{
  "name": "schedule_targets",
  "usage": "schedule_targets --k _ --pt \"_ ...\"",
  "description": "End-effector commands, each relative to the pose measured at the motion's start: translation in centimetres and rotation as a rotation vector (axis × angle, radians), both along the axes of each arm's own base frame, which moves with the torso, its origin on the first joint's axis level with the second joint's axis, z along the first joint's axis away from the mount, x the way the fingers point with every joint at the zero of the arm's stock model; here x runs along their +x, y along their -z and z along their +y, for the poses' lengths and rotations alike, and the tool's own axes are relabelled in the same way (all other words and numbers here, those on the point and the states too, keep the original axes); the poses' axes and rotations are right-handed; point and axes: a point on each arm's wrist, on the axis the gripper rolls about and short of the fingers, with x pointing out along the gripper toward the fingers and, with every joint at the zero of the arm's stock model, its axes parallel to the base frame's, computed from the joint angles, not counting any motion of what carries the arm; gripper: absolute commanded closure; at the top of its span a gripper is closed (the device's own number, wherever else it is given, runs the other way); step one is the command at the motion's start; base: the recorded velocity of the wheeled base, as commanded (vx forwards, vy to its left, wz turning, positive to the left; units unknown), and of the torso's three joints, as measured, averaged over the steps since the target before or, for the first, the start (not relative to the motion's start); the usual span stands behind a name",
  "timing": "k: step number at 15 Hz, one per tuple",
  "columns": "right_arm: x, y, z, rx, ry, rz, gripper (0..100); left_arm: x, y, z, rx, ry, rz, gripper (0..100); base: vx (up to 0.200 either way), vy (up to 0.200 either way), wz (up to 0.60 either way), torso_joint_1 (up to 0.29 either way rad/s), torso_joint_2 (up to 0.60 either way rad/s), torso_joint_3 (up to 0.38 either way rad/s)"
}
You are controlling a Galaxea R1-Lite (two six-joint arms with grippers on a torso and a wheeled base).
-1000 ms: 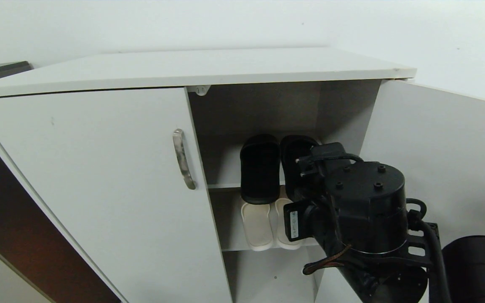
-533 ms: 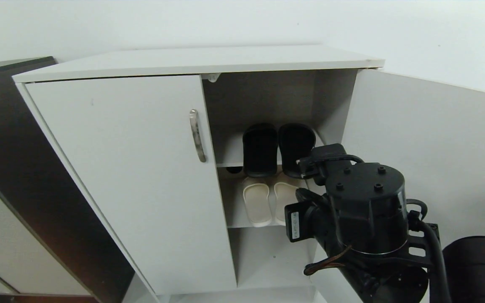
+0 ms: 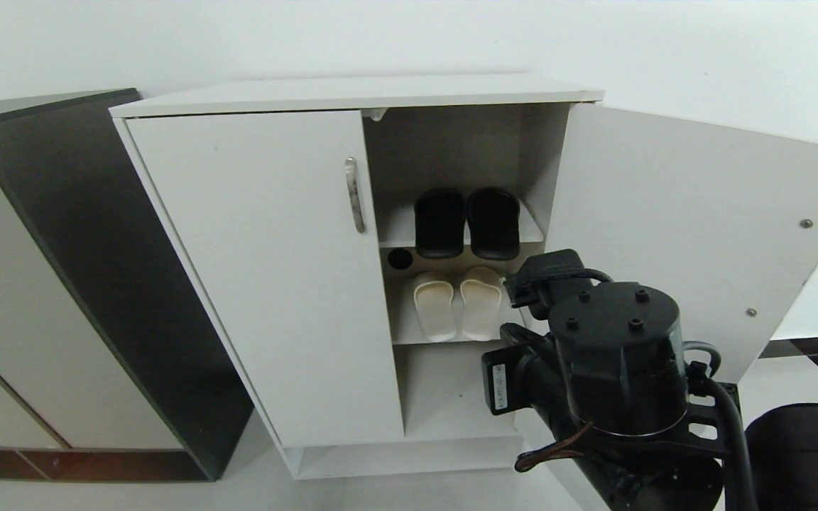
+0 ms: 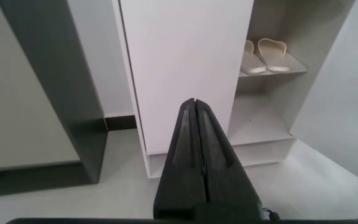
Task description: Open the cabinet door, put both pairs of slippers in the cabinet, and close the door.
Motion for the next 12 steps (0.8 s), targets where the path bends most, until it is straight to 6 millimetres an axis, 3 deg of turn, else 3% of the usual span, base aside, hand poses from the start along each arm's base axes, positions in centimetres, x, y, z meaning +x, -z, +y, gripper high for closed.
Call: schedule_targets --k 1,8,12 --pt "0.09 0.14 0.00 -0.003 0.003 0.002 100 0.01 -0.01 0.00 0.000 0.001 0.001 100 -0.200 0.000 0.00 0.002 0.00 -0.002" --pt "0.04 0.43 -0.16 -0.016 -0.004 0.009 100 0.01 -0.01 0.00 0.000 -0.001 0.001 100 -0.200 0.000 0.00 0.002 0.00 0.002" --pt "0.12 0.68 -0.23 -0.019 -0.021 0.019 100 0.01 -0.01 0.00 0.000 -0.001 0.001 100 0.000 0.000 0.00 0.000 0.00 0.000"
